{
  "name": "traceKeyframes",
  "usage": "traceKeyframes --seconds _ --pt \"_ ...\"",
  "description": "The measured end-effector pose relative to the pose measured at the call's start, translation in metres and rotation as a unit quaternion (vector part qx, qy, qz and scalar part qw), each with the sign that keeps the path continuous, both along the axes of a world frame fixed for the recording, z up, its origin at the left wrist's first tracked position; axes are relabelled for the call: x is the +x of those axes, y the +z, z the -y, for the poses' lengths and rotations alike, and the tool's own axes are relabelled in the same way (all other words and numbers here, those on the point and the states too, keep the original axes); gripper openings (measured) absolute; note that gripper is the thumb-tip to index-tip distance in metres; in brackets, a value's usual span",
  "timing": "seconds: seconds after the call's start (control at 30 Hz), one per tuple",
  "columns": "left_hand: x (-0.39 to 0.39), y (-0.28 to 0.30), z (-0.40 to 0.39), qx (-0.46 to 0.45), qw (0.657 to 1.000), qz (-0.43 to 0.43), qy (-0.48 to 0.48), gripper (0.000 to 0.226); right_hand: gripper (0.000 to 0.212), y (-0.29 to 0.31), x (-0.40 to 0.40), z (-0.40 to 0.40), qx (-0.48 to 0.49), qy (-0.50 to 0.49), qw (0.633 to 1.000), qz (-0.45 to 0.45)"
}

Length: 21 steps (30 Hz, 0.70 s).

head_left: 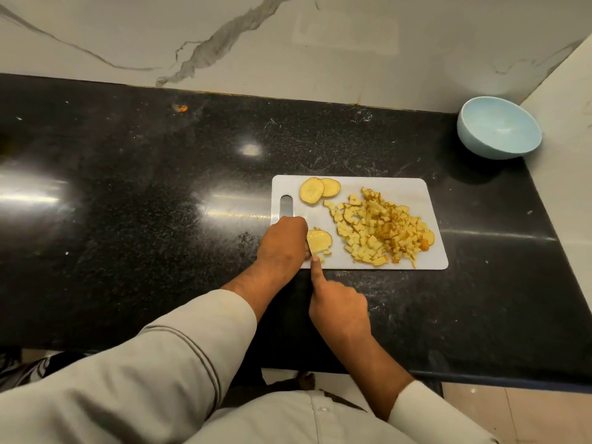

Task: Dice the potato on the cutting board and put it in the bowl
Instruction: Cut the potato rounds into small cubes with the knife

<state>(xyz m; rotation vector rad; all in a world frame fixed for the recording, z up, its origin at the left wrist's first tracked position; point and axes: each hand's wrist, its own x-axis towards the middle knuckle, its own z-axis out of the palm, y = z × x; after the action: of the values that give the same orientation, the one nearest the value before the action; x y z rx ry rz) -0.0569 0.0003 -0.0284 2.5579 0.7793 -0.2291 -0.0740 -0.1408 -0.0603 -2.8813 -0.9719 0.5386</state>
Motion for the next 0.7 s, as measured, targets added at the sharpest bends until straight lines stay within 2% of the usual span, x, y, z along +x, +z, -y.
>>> traceKeyframes --seconds 0.13,0.23,0.37,0.47,0.53,0.7 --pt "-0.001 -0.003 0.000 -0.017 1.000 0.002 0.008 0.018 0.070 0.001 -0.015 0.025 -0.029 0.002 1.000 0.002" --pt "-0.003 -0.005 -0.001 -0.033 0.999 0.028 0.018 0.018 0.068 0.003 -0.012 0.033 -0.017 0.004 1.000 0.002" --pt "-0.012 -0.010 -0.002 -0.094 0.991 0.076 0.063 0.020 0.064 0.006 -0.003 0.046 -0.003 0.009 1.000 0.004" --pt "-0.021 -0.014 -0.002 -0.179 0.970 0.117 0.118 0.049 0.062 0.010 0.005 0.053 0.009 -0.004 1.000 0.007" --pt "-0.025 -0.015 -0.002 -0.203 0.962 0.128 0.132 0.067 0.062 0.012 0.008 0.053 0.012 -0.005 1.000 0.016" --pt "-0.029 -0.011 -0.003 -0.208 0.961 0.131 0.127 0.081 0.063 0.017 0.006 0.033 0.007 0.025 0.999 0.041"
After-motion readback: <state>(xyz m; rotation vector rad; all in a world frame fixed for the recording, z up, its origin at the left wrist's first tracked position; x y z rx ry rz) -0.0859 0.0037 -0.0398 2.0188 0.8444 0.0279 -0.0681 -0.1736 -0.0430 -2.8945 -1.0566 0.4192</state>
